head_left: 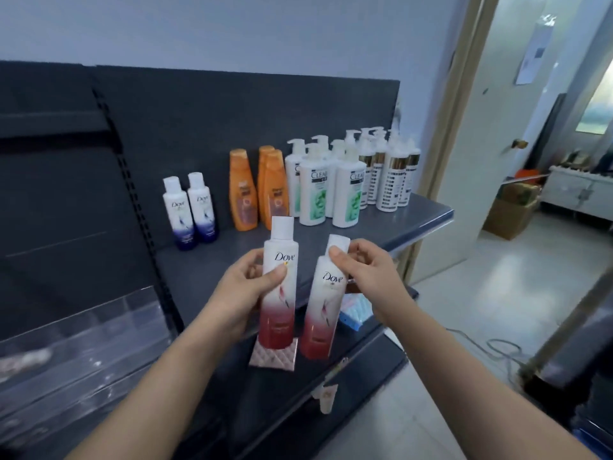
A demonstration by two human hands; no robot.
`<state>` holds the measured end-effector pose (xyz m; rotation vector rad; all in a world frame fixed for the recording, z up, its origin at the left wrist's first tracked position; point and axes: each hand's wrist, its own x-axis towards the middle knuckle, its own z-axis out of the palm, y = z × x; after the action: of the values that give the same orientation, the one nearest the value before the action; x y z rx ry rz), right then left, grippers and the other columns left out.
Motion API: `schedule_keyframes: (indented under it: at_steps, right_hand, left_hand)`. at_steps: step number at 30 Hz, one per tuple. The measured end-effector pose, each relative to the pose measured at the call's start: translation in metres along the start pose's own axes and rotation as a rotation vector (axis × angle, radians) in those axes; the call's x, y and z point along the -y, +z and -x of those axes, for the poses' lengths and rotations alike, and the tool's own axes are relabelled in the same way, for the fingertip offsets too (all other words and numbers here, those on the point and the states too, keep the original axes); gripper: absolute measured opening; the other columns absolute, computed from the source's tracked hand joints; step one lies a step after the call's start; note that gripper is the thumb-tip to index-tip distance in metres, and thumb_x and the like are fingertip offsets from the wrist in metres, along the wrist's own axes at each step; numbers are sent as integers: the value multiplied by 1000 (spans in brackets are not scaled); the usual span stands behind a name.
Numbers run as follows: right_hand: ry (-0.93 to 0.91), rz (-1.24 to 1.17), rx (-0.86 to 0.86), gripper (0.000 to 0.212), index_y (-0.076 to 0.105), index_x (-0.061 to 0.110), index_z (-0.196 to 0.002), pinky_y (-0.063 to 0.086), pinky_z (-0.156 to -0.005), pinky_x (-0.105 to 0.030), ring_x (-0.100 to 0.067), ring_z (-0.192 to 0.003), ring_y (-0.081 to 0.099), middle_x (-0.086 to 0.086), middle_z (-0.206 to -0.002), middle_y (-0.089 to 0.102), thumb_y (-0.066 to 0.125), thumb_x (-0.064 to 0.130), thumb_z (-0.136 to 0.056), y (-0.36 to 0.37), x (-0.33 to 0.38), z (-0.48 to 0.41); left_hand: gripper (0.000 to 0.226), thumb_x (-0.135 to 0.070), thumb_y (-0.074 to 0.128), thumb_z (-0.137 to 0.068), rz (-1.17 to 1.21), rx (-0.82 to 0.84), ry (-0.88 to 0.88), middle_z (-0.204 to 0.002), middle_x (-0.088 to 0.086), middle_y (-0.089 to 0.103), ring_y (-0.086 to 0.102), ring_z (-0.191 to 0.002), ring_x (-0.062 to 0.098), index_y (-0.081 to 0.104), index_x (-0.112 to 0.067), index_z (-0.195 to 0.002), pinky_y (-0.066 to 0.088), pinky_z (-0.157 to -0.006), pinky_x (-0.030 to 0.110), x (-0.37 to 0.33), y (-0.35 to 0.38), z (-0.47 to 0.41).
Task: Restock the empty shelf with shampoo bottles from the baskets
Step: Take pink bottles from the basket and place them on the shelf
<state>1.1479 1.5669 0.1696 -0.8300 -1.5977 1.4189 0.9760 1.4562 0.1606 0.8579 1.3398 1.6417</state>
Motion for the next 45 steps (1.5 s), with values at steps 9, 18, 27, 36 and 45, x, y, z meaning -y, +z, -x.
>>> schedule_keyframes:
  at_steps: [9,18,27,36,45]
  right_hand:
    - [-51,2,188,11,64,18,-86,49,-59,-29,-8,-63,62,4,-72,67,71,26,-90,63,24,-72]
    - [-106,30,370,15,64,17,-85,45,-63,-27,-11,-72,61,0,-80,66,74,29,-87,99,18,-147]
    - [-170,48,443,10,66,21,-85,50,-75,-25,-8,-78,60,6,-82,66,76,24,-85,144,0,-192]
    - [-180,63,528,11,66,23,-91,52,-85,-19,-5,-88,64,9,-90,68,71,14,-89,184,-13,-225]
    - [-171,139,534,23,69,20,-112,55,-94,-38,-17,-105,66,3,-110,71,71,24,-89,221,-39,-255]
  left_hand:
    - [23,-7,68,-86,-68,-218,105,-97,11,66,65,-75,18,66,-19,-106,53,-69,33,-31,-53,-34]
    - [32,-3,70,-84,-96,-406,145,-100,14,68,67,-74,16,66,-15,-114,53,-67,31,-31,-78,-77]
    - [41,3,69,-83,-187,-551,199,-110,13,71,68,-95,25,61,-7,-122,57,-78,34,-21,-109,-105]
    - [35,-1,75,-79,-306,-647,149,-107,4,71,66,-104,24,62,-16,-108,50,-97,51,-13,-152,-140]
    - [46,-23,76,-68,-386,-599,171,-111,-2,70,65,-107,17,63,-23,-112,50,-98,46,-8,-177,-159]
